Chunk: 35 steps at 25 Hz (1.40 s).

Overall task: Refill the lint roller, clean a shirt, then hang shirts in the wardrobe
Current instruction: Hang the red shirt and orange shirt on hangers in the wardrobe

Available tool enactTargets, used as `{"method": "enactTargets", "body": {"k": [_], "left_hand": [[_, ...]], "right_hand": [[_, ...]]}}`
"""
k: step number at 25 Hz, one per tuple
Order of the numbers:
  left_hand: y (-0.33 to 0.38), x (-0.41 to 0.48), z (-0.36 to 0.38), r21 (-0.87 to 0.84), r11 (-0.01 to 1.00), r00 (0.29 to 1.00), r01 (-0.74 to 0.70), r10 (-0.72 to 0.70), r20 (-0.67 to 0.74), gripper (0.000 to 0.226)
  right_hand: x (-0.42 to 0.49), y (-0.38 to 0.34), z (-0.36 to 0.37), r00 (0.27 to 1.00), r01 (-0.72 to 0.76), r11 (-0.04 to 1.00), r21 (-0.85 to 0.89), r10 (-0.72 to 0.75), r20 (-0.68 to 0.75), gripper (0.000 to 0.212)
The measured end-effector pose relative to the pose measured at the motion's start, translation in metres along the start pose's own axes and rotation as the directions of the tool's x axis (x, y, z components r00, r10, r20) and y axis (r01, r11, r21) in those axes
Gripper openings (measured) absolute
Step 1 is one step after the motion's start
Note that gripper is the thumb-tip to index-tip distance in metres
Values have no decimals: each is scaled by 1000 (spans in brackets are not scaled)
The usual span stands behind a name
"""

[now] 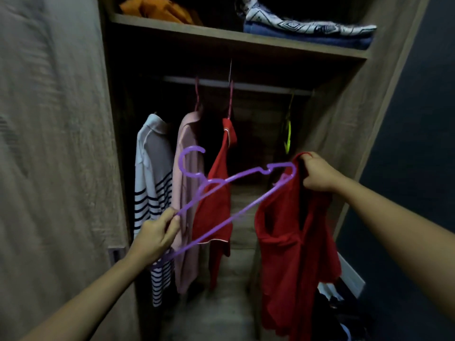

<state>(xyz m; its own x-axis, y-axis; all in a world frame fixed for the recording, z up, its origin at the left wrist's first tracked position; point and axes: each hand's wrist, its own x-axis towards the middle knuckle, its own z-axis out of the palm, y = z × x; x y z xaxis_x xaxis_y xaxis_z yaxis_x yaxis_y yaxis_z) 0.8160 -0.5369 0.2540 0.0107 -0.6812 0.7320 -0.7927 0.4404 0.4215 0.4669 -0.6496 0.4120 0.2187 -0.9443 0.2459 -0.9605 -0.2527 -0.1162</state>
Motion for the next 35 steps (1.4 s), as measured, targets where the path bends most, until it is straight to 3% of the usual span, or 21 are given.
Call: {"method": "enactTargets", "body": {"k": [4, 6, 8, 10, 13, 15, 17, 18, 20, 22, 24, 27, 29, 32, 33, 35], "left_hand": [[7, -5, -9, 157, 957, 966, -244, 225, 129, 18], [16, -1, -8, 142, 947, 955, -289, 273, 119, 17], [22, 3, -15, 82, 958, 960, -274, 268, 75, 22], [24, 2, -24, 65, 961, 963, -270, 270, 10, 28], [23, 2, -37, 209, 936, 945, -284, 310, -105, 29], [26, 0, -45, 288, 949, 939, -131, 212, -270, 20], [46, -19, -37, 176, 984, 904, -34, 105, -415, 27], [61, -37, -27, 112, 991, 914, -76, 114, -390, 29], [84, -82, 6, 113, 987, 978, -116, 133, -160, 29], [75, -110, 33, 87, 994, 991, 71, -80, 109, 36], [48, -110, 36, -103, 952, 918, 289, -245, 312, 51], [7, -85, 8, -232, 882, 802, 411, -228, 553, 73], [-15, -65, -17, -303, 827, 716, 473, -161, 679, 74], [-38, -41, -55, -249, 879, 639, 408, -80, 765, 77], [-39, -32, -60, -175, 919, 647, 353, -104, 756, 73], [-17, -17, -63, -30, 958, 750, 284, -203, 629, 61]], "right_hand": [[-29, -61, 6, 990, 129, 991, -26, -127, 65, 66], [-45, -90, 9, 968, 239, 971, 5, -238, 82, 67], [-61, -108, 8, 946, 319, 948, -13, -318, 59, 67], [-76, -114, 8, 917, 377, 906, -194, -395, -57, 58], [-91, -119, 18, 764, 434, 797, -421, -573, -297, 47], [-95, -128, 22, 703, 430, 786, -444, -600, -382, 43], [-93, -140, 21, 685, 419, 797, -436, -592, -424, 41], [-92, -145, 18, 684, 411, 810, -417, -577, -446, 41], [-91, -150, 10, 668, 403, 831, -383, -554, -498, 42], [-95, -151, 0, 625, 412, 828, -381, -561, -542, 41], [-101, -145, -8, 599, 438, 812, -385, -583, -548, 40], [-111, -124, -4, 615, 478, 774, -416, -633, -471, 45], [-118, -106, 10, 623, 483, 749, -454, -658, -423, 56], [-128, -90, 32, 661, 461, 731, -503, -661, -356, 54], [-129, -92, 37, 683, 442, 730, -521, -651, -332, 50], [-128, -105, 45, 755, 398, 774, -493, -582, -304, 47]]}}
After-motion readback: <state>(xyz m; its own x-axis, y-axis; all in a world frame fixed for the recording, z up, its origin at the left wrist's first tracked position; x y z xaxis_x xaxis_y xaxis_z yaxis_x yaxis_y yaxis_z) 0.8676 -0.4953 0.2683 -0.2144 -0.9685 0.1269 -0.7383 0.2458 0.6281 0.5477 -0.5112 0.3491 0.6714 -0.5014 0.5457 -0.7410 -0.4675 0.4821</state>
